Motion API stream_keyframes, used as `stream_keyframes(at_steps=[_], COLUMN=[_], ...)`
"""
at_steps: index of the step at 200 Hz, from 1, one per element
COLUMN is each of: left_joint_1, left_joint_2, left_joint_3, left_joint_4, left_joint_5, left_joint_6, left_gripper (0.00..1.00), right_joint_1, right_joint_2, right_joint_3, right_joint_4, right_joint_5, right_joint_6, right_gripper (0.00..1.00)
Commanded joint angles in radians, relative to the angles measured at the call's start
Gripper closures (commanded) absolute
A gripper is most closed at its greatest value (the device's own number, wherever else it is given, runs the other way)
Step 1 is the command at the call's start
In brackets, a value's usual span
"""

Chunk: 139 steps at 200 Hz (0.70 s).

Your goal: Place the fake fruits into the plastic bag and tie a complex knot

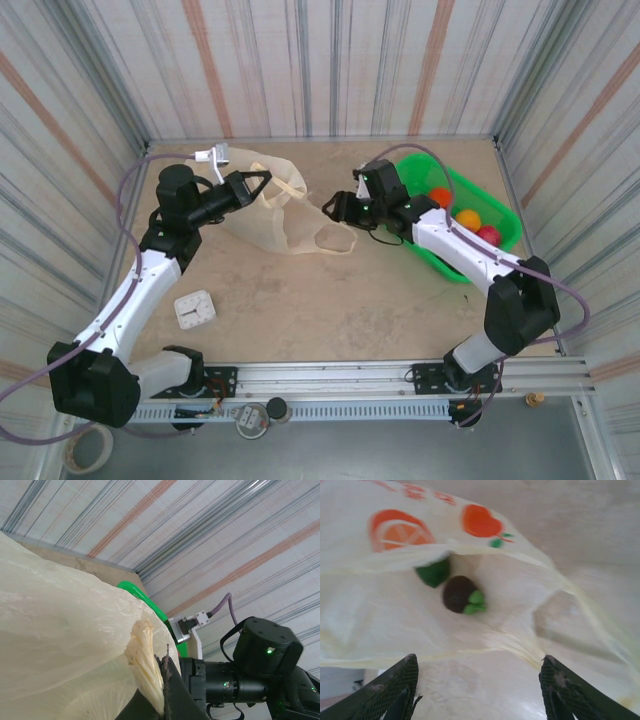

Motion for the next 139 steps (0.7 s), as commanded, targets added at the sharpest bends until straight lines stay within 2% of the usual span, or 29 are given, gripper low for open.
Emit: stream_keyframes(at_steps=[1, 16, 43, 55, 93, 113, 128, 139], left_joint_1=[0.011, 0.012, 0.011, 0.01, 0.012, 0.012, 0.012, 0.013], left_joint_2=[-0.015, -0.014, -0.014, -0.015, -0.022, -0.026, -0.032, -0.037], left_joint_3=[0.001, 0.001, 0.004, 0.004, 0.016, 0.023, 0.028, 0.035], left_joint_4=[0.006, 0.01, 0.013, 0.015, -0.002, -0.013, -0.023, -0.031], left_joint_5=[0.001, 0.005, 0.01, 0.013, 0.014, 0.012, 0.011, 0.011], left_joint_6=[0.003, 0.003, 0.002, 0.003, 0.008, 0.009, 0.01, 0.01], left_gripper=[1.0, 1.0, 1.0, 1.0, 1.0, 1.0, 1.0, 1.0], right_joint_1=[-0.013, -0.012, -0.014, -0.013, -0.027, -0.045, -0.048, -0.052], right_joint_2=[0.016, 0.03, 0.081, 0.11, 0.123, 0.093, 0.06, 0.033], right_joint_3=[-0.08, -0.109, -0.144, -0.132, -0.076, -0.038, -0.008, 0.012], right_joint_4=[-0.12, -0.114, -0.016, 0.01, 0.019, -0.025, -0.071, -0.098], right_joint_5=[0.091, 0.097, 0.005, -0.028, -0.005, 0.014, 0.034, 0.037], right_joint_6=[-0.056, -0.051, -0.02, -0.008, -0.01, -0.039, -0.075, -0.096], right_gripper=[0.3, 0.29, 0.29, 0.33, 0.74, 0.91, 0.99, 1.0])
